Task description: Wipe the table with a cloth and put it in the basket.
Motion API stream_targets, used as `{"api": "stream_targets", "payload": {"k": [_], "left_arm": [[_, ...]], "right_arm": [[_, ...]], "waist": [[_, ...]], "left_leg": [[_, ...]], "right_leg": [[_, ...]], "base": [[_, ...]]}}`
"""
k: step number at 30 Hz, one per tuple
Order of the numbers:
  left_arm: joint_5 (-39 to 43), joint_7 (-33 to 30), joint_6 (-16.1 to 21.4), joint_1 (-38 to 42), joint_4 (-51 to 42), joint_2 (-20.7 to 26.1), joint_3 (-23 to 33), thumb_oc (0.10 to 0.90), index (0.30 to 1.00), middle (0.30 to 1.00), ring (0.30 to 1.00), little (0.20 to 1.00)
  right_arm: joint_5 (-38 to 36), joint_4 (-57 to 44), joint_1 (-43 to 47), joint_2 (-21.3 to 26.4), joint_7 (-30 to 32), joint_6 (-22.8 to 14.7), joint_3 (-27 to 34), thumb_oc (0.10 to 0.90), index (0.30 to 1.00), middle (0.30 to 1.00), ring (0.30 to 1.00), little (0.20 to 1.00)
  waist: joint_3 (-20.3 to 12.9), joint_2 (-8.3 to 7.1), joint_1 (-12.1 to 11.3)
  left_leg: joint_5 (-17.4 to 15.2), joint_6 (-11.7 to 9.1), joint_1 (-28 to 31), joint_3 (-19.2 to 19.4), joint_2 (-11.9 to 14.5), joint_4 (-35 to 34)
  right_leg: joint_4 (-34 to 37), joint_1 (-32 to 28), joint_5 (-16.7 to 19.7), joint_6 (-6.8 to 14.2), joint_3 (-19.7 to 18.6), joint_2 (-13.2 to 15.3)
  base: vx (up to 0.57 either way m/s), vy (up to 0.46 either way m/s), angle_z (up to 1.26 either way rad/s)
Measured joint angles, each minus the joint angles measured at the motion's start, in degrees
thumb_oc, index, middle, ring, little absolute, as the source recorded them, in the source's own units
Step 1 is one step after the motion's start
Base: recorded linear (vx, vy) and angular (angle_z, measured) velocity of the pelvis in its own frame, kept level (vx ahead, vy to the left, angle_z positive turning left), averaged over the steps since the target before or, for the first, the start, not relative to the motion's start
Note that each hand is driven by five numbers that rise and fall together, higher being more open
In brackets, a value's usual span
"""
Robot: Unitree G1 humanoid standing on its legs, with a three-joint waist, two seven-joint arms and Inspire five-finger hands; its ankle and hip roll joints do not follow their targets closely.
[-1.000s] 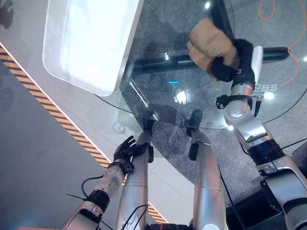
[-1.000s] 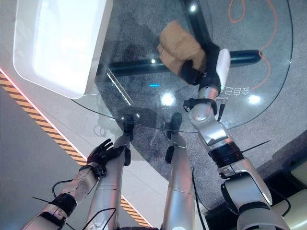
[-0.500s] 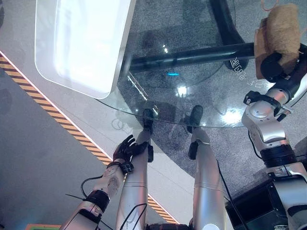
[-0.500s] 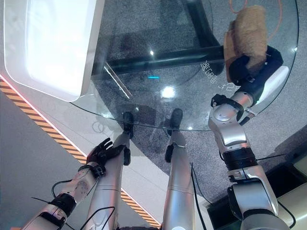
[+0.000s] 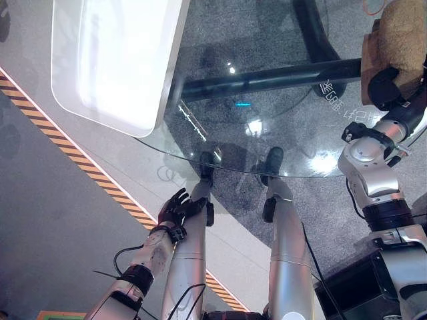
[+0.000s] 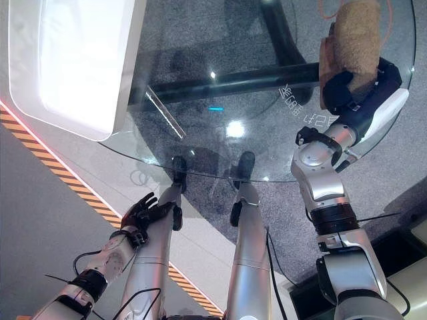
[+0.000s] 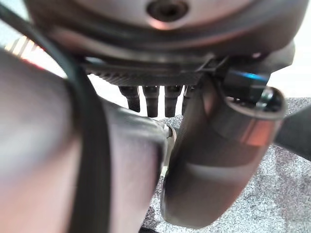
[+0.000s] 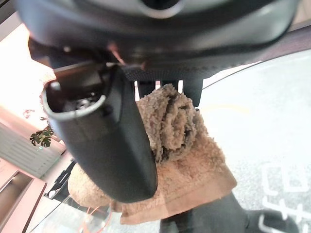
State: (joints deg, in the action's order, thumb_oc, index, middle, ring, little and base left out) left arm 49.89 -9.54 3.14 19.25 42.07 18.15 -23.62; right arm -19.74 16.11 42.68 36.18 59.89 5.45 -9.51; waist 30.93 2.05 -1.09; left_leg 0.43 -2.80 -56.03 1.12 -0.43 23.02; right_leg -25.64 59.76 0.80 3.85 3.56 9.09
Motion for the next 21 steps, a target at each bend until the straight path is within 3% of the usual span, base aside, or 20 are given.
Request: {"api": "stream_targets", "payload": {"k": [14,21], "left_arm": [[-0.40,-0.22,0.06,-0.04,0.78,-0.84,1.30,0.800,0.900,0.900,0.900,0.900],[-1.65,-0.18,0.61,-1.55,0.71,-1.86,2.43,0.800,0.900,0.900,0.900,0.900]], "right_arm": [[9.71,-3.74,-0.03,-2.83,-16.31,4.71,-3.68,0.100,0.300,0.300,0.300,0.200],[14.43,-5.13,-0.44,-4.72,-26.44,5.45,-10.23,0.100,0.300,0.300,0.300,0.200]], "waist": [[-0.03,0.11,1.00],[-0.22,0.74,1.23]], "left_leg": [[0.84,-0.45,0.21,-0.57,0.07,-0.36],[0.95,-0.83,2.10,-0.77,0.54,-1.18]], "right_leg": [[-0.72,-0.14,-0.54,0.18,0.72,0.10],[-1.33,-1.54,-1.41,-0.05,1.20,-0.12]], "base": [[0.00,0.001,0.01],[0.01,0.002,0.01]]}}
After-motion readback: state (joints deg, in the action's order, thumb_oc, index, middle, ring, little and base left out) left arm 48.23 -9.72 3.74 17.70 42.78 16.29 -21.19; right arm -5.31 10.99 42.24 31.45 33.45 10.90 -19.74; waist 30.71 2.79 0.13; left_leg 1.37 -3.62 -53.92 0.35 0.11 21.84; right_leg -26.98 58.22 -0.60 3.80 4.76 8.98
